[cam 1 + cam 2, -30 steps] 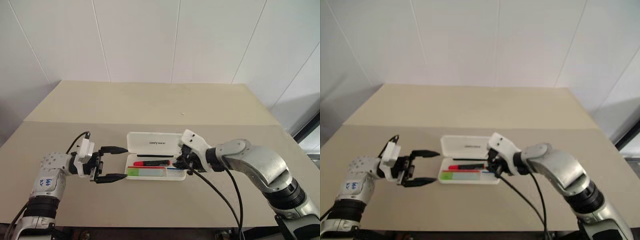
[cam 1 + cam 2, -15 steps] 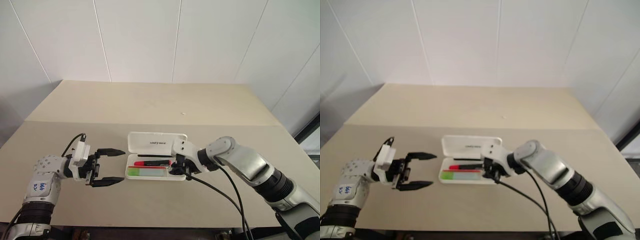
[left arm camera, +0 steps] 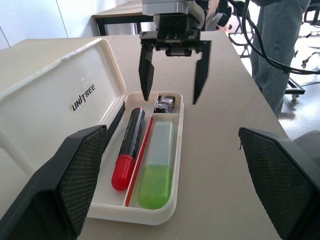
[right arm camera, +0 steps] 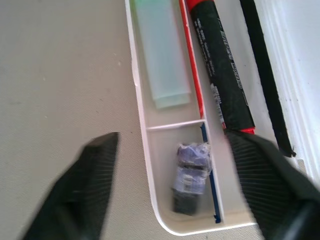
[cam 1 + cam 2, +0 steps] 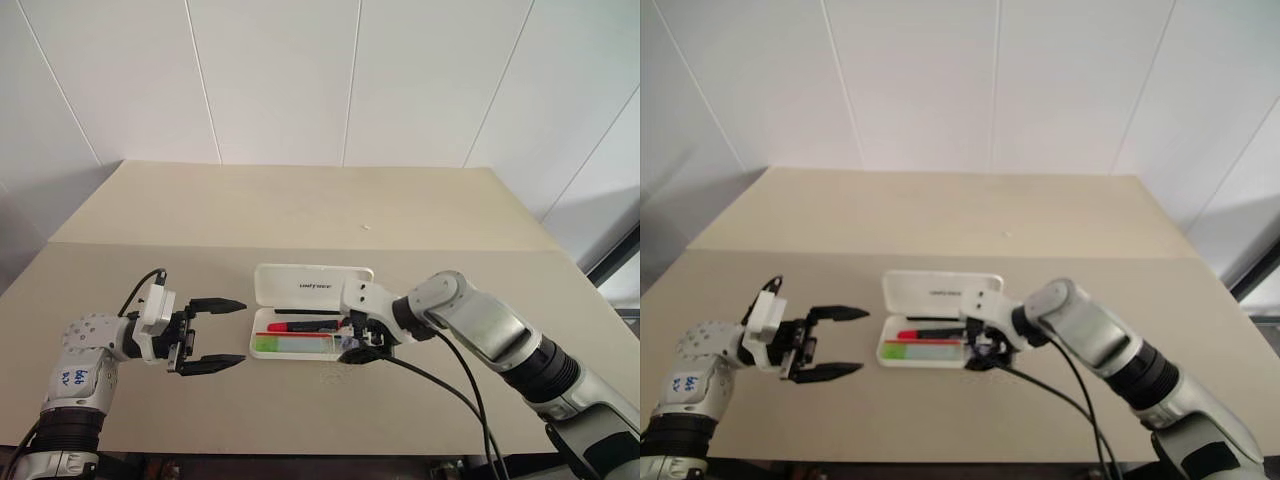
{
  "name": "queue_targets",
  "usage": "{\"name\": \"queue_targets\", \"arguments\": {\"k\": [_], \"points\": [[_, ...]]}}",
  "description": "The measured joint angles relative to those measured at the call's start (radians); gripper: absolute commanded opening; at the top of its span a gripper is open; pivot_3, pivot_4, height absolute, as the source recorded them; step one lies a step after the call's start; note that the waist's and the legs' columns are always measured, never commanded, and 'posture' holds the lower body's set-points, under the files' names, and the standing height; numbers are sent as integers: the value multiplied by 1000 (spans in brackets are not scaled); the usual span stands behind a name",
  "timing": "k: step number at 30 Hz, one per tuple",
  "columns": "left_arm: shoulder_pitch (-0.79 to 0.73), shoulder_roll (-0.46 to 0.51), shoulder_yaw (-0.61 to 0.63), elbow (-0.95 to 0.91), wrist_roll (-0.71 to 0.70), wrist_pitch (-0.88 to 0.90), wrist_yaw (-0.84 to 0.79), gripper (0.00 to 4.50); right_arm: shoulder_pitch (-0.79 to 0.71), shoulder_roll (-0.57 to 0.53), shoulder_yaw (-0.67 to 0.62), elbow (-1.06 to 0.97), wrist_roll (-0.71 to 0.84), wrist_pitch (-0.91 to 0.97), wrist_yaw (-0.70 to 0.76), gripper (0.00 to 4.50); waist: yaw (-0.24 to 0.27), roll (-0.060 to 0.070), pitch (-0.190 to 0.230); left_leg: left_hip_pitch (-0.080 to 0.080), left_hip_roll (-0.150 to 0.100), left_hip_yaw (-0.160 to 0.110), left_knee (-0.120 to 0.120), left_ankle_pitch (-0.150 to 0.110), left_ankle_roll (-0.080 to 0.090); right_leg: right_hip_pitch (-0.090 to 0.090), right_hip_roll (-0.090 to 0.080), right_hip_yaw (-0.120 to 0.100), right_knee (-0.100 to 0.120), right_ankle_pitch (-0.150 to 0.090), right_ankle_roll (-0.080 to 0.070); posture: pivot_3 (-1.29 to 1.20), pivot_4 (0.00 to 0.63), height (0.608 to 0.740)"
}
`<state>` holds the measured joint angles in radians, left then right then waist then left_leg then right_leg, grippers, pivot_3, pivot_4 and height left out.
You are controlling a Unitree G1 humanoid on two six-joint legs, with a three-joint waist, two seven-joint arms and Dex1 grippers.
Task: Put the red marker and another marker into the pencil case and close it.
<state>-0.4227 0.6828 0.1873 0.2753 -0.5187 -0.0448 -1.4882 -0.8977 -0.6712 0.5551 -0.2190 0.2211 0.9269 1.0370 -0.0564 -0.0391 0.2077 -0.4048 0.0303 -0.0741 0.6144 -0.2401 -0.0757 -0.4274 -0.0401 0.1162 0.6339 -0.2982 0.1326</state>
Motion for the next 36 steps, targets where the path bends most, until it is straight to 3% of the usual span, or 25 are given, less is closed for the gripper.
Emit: {"name": "queue_targets", "arguments": {"k": [6, 14, 27, 30, 36], "points": [[-8, 0, 0, 1, 0, 0, 3, 4500, 7, 2, -68, -50, 35, 60, -5, 4471, 1, 0, 0, 0, 0, 0, 0, 0, 0, 0, 0, 0, 0, 0, 0, 0, 150, 740], [-73, 0, -8, 35, 29, 0, 54, 4500, 111, 10, -292, -158, 149, 69, -51, 4471, 3, 0, 0, 0, 0, 0, 1, 0, 0, 0, 0, 0, 1, 0, 0, 0, 150, 740], [-312, -20, -28, 251, 85, -49, 103, 4500, 420, 47, -683, -252, 296, -220, -105, 4471, 8, 0, 0, 1, 0, 0, 4, 0, 0, 2, 0, 0, 3, 1, 1, 0, 150, 740], [-382, -31, -31, 335, 102, -79, 103, 3905, 452, 36, -683, -244, 291, -246, -119, 4500, 3, 0, 0, 1, 0, 0, 5, 0, 0, 2, 1, 0, 4, 1, 1, 0, 150, 740], [-507, -58, -38, 496, 134, -128, 97, 2042, 480, 36, -696, -245, 303, -278, -159, 4500, 4, 0, 0, 0, 0, 0, 6, 0, 0, 2, 1, 0, 4, 1, 1, 0, 150, 740]]}}
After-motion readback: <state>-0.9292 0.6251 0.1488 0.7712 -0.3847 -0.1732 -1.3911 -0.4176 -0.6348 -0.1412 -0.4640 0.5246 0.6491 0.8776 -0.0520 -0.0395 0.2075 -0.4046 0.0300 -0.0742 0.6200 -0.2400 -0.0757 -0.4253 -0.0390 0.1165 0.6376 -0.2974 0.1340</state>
